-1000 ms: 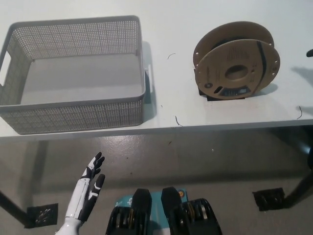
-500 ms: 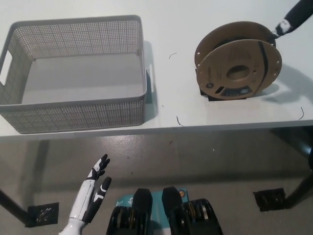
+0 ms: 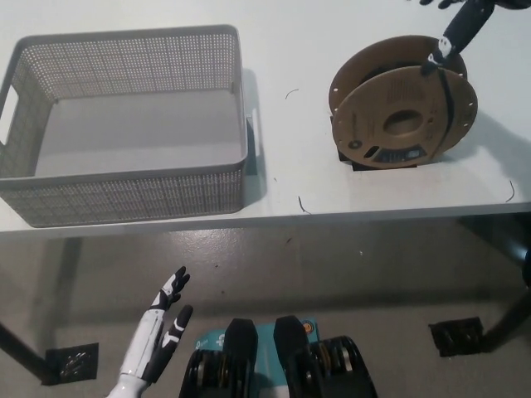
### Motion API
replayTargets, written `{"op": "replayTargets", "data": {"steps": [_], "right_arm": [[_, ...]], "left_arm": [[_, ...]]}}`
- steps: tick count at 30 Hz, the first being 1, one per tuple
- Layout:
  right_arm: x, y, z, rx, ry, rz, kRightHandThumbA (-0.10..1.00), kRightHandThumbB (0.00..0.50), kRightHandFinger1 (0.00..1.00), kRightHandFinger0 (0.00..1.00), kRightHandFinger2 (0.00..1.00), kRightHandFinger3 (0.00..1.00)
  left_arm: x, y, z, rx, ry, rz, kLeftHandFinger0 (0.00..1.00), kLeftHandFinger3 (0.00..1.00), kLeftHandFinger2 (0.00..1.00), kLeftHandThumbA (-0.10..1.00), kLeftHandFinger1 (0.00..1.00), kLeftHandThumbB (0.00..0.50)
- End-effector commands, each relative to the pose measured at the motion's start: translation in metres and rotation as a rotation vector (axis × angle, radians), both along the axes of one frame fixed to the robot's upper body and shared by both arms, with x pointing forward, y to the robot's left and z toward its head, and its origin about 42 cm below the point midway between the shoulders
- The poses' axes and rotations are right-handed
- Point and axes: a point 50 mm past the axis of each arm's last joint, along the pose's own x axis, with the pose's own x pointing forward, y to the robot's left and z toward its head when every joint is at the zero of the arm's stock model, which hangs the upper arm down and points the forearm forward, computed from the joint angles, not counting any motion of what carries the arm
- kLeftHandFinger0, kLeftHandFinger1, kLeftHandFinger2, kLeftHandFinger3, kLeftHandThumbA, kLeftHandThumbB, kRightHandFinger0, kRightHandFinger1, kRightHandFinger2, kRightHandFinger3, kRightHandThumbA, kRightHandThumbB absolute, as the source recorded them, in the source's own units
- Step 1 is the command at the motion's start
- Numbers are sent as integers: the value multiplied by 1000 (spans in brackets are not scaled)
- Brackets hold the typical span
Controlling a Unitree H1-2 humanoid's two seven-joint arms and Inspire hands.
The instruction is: Use the right hand to pick up a 3d printing filament and place it into a container on the left side
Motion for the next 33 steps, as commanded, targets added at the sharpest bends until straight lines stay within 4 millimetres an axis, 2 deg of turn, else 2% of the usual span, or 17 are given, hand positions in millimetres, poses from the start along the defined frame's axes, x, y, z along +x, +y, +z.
{"op": "replayTargets", "data": {"steps": [1, 3, 6, 10, 12, 13, 15, 16, 17, 21, 22, 27, 29, 30, 31, 32, 33], "right_arm": [[1, 7, 42, -96, -143, -56, 1000, 404, 1000, 1000, 1000, 1000], [5, 7, 39, -109, -148, -47, 1000, 393, 1000, 1000, 1000, 1000], [14, 11, 32, -193, -143, -66, 1000, 420, 1000, 1000, 1000, 1000], [22, 11, 18, -120, -91, -58, 1000, 384, 1000, 1000, 1000, 1000], [25, 13, 9, -144, -91, -46, 1000, 401, 1000, 1000, 1000, 1000], [28, 14, 1, -160, -85, -52, 1000, 427, 1000, 1000, 1000, 1000], [34, 16, -10, -158, -63, -53, 1000, 436, 1000, 1000, 1000, 1000], [38, 18, -22, -123, -38, -41, 1000, 405, 1000, 1000, 1000, 1000], [39, 19, -25, -97, -28, -41, 1000, 402, 1000, 1000, 1000, 1000], [45, 28, -52, -82, 1, -54, 1000, 473, 1000, 1000, 1000, 1000], [47, 31, -63, -49, 12, -55, 1000, 468, 1000, 1000, 1000, 1000], [52, 41, -80, 12, -50, -39, 1000, 479, 1000, 1000, 1000, 1000], [53, 40, -86, 90, -75, -43, 855, 444, 1000, 1000, 1000, 1000], [54, 40, -90, 112, -108, -50, 722, 404, 829, 791, 922, 1000], [55, 39, -94, 109, -140, -64, 691, 415, 686, 641, 828, 1000], [55, 37, -98, 115, -191, -58, 474, 342, 497, 361, 642, 741], [55, 35, -102, 150, -231, -61, 83, 248, 294, 90, 477, 433]], "left_arm": [[0, 3, 5, 0, -40, -25, 1000, 1000, 1000, 1000, 1000, 141], [0, 4, 5, 6, -43, -28, 1000, 1000, 1000, 1000, 1000, 138], [1, 4, 7, 10, -39, -31, 1000, 1000, 1000, 1000, 1000, 148], [0, 4, 7, 11, -35, -36, 1000, 1000, 1000, 1000, 1000, 155], [1, 4, 8, 14, -43, -39, 1000, 1000, 1000, 1000, 1000, 146], [1, 3, 9, 15, -43, -39, 1000, 1000, 1000, 1000, 1000, 139], [1, 4, 9, 17, -39, -37, 1000, 1000, 1000, 1000, 1000, 146], [2, 3, 9, 19, -41, -39, 1000, 1000, 1000, 1000, 1000, 148], [2, 3, 9, 21, -42, -41, 1000, 1000, 1000, 1000, 1000, 148], [3, 0, 8, 20, -39, -45, 1000, 1000, 1000, 1000, 1000, 167], [3, 0, 9, 18, -39, -45, 1000, 1000, 1000, 1000, 1000, 169], [7, 2, 11, 13, -43, -37, 1000, 1000, 1000, 1000, 1000, 174], [8, 2, 11, 13, -46, -40, 1000, 1000, 1000, 1000, 1000, 169], [8, 2, 11, 12, -48, -41, 1000, 1000, 1000, 1000, 1000, 174], [9, 2, 12, 10, -49, -42, 1000, 1000, 1000, 1000, 1000, 175], [9, 1, 13, 9, -54, -44, 1000, 1000, 1000, 1000, 1000, 169], [9, 1, 13, 8, -54, -42, 1000, 1000, 1000, 1000, 1000, 165]]}}
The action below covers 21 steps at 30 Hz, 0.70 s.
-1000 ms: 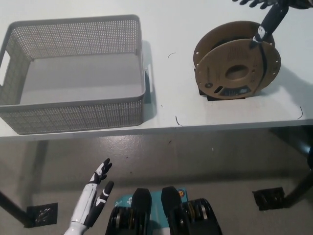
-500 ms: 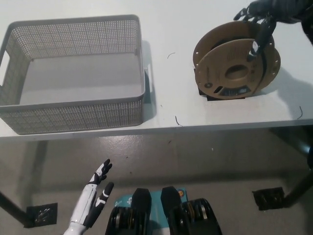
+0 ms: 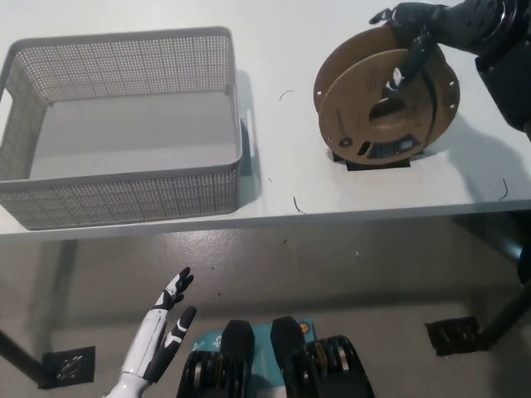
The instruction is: Use the right hand to pick up a 3d printing filament and place it into a container on the left side
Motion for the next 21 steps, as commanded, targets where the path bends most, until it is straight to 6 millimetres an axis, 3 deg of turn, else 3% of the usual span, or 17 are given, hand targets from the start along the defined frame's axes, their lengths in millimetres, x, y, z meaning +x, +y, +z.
{"op": "replayTargets", "data": {"steps": [1, 2, 3, 5, 8, 13, 15, 20, 21], "right_arm": [[2, 7, -18, 108, -192, 33, -93, 208, 275, 4, 587, 453], [3, 4, -19, 126, -203, 11, -99, 184, 298, 1, 659, 488], [4, 4, -15, 127, -212, 7, -100, 157, 445, 17, 805, 649], [5, -8, -11, 170, -219, -20, -100, 141, 581, 100, 851, 811], [6, -20, -8, 184, -243, -48, -100, 138, 566, 99, 827, 822], [7, -43, -6, 243, -245, -119, -100, 149, 731, 268, 979, 910], [7, -48, -7, 269, -243, -136, -100, 146, 752, 298, 994, 934], [7, -63, -5, 572, -190, -271, -100, 142, 670, 242, 961, 919], [7, -67, -5, 683, -186, -303, -100, 138, 697, 267, 1000, 944]], "left_arm": [[6, 2, 11, -6, -53, -15, 1000, 1000, 1000, 1000, 1000, 166], [6, 2, 11, -3, -51, -14, 1000, 1000, 1000, 1000, 1000, 167], [10, 2, 13, -2, -57, -14, 1000, 1000, 1000, 1000, 1000, 166], [11, 2, 13, -3, -57, -17, 1000, 1000, 1000, 1000, 1000, 162], [13, 3, 14, 4, -62, -21, 1000, 1000, 1000, 1000, 1000, 152], [16, 3, 15, -1, -59, -23, 1000, 1000, 1000, 1000, 1000, 142], [16, 2, 14, 1, -59, -25, 1000, 1000, 1000, 1000, 1000, 137], [16, 2, 13, -3, -51, -25, 1000, 1000, 1000, 1000, 1000, 141], [15, 2, 12, 0, -48, -25, 1000, 1000, 1000, 1000, 1000, 144]]}}
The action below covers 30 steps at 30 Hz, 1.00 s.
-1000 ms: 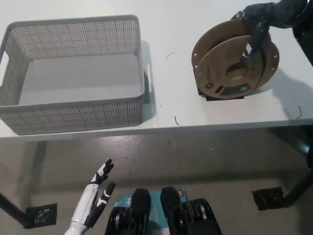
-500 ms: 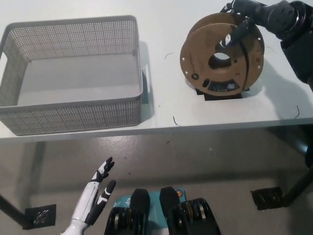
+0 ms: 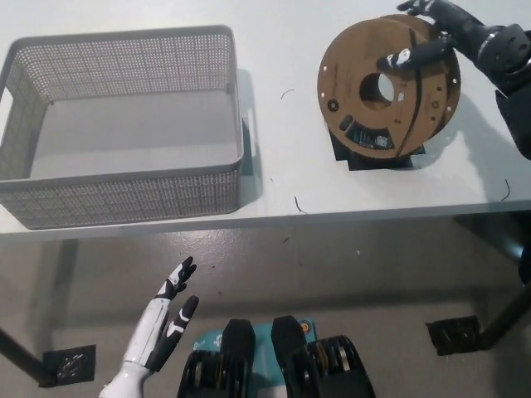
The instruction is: Use the right hand to pick up a 3d printing filament and place it into a container on the left side
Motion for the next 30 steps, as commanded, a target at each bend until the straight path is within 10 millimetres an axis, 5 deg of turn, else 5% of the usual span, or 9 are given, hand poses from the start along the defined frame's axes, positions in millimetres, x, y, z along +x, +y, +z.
{"op": "replayTargets", "data": {"steps": [1, 12, 15, 17, 20, 26, 27, 28, 30], "right_arm": [[3, -20, 35, 368, -70, -102, -100, 133, 692, 253, 1000, 964], [2, -45, 51, 1134, -75, -219, -100, 88, 437, 0, 862, 1000], [3, -46, 63, 1334, -42, -248, -100, 68, 247, 0, 768, 1000], [3, -47, 66, 1368, -30, -257, -100, 61, 170, 0, 755, 1000], [3, -46, 69, 1443, -34, -266, -100, 68, 191, 0, 770, 1000], [5, -33, 81, 1585, 2, -187, -100, 103, 100, 0, 604, 1000], [5, -30, 83, 1590, 9, -177, -100, 99, 77, 0, 601, 925], [6, -24, 87, 1607, 22, -174, -100, 91, 78, 0, 616, 1000], [7, -11, 94, 1621, 41, -148, -100, 69, 57, 0, 597, 1000]], "left_arm": [[4, 3, 5, 1, -27, -14, 1000, 1000, 1000, 1000, 1000, 140], [1, 0, 1, -2, -17, -23, 1000, 1000, 1000, 1000, 1000, 174], [3, 1, -1, 3, -25, -29, 1000, 1000, 1000, 1000, 1000, 207], [4, 1, -1, -2, -27, -36, 1000, 1000, 1000, 1000, 1000, 216], [4, 0, -3, -1, -21, -36, 1000, 1000, 1000, 1000, 1000, 234], [2, -1, -5, 2, -16, -40, 1000, 1000, 1000, 1000, 1000, 240], [2, 0, -4, 6, -18, -41, 1000, 1000, 1000, 1000, 1000, 238], [2, 0, -4, 8, -18, -41, 1000, 1000, 1000, 1000, 1000, 237], [2, 0, -4, 12, -17, -43, 1000, 1000, 1000, 1000, 1000, 236]]}}
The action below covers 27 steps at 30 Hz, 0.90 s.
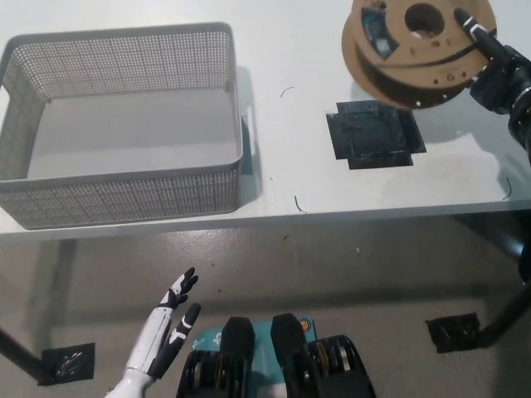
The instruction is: Use the right hand to pick up a 3d printing filament and place it into a container on the left side
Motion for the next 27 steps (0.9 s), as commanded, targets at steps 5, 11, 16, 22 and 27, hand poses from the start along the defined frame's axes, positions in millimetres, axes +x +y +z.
{"op": "replayTargets", "data": {"steps": [5, 11, 16, 22, 27], "right_arm": [[23, 78, 163, 197, -303, 116, -100, 75, 87, 0, 648, 1000], [21, 139, 178, 177, -297, 192, -100, 60, 81, 0, 671, 1000], [15, 185, 180, 169, -312, 237, -100, 93, 129, 0, 753, 1000], [10, 212, 179, 102, -339, 271, -100, 64, 195, 0, 807, 1000], [4, 239, 180, 90, -351, 265, -100, 45, 188, 0, 861, 1000]], "left_arm": [[5, -3, 9, 7, -62, -50, 1000, 1000, 1000, 1000, 1000, 246], [3, -7, 8, 5, -59, -53, 1000, 1000, 1000, 1000, 1000, 234], [5, -5, 10, 7, -63, -53, 1000, 1000, 1000, 1000, 1000, 244], [4, -5, 10, 23, -62, -66, 1000, 1000, 1000, 1000, 1000, 245], [5, -5, 11, 34, -56, -68, 1000, 1000, 1000, 1000, 1000, 241]]}}
